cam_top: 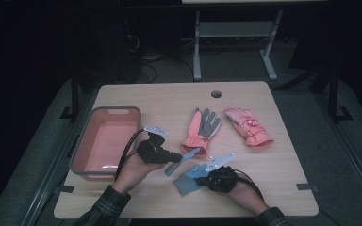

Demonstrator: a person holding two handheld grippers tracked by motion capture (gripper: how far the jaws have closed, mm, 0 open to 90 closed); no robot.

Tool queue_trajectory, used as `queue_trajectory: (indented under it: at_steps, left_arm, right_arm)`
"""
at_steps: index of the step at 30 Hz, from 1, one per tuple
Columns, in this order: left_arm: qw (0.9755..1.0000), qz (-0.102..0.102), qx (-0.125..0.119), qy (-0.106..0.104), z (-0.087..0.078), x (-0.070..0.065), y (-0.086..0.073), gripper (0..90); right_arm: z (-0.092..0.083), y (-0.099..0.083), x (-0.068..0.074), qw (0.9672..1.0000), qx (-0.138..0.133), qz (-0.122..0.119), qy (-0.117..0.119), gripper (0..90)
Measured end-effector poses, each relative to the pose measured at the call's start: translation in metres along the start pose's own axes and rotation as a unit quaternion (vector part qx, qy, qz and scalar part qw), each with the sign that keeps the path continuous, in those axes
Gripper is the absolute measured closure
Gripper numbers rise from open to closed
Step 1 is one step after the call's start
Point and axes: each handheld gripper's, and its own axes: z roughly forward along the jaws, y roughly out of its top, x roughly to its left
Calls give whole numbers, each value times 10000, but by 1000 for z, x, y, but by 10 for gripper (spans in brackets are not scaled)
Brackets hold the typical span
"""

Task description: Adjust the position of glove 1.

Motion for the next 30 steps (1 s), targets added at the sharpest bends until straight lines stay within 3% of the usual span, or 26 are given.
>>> queue_trajectory:
  at_steps: [14,22,24,30]
  left_arm:
    - [9996,-70,200,-159,15,-1,-6,868]
    - [9992,74,329,-196,25,-4,-7,868]
    - [9991,-60,356,-204,27,-5,-8,868]
    - [9990,-49,407,-194,32,-7,-8,868]
  right_arm:
    - [0,0,-1,10000,-5,41,-14,899]
    - [0,0,-1,10000,0,35,-9,899]
    - [0,0,-1,10000,-9,1,-15,899]
    - [0,0,-1,10000,2,22,-12,899]
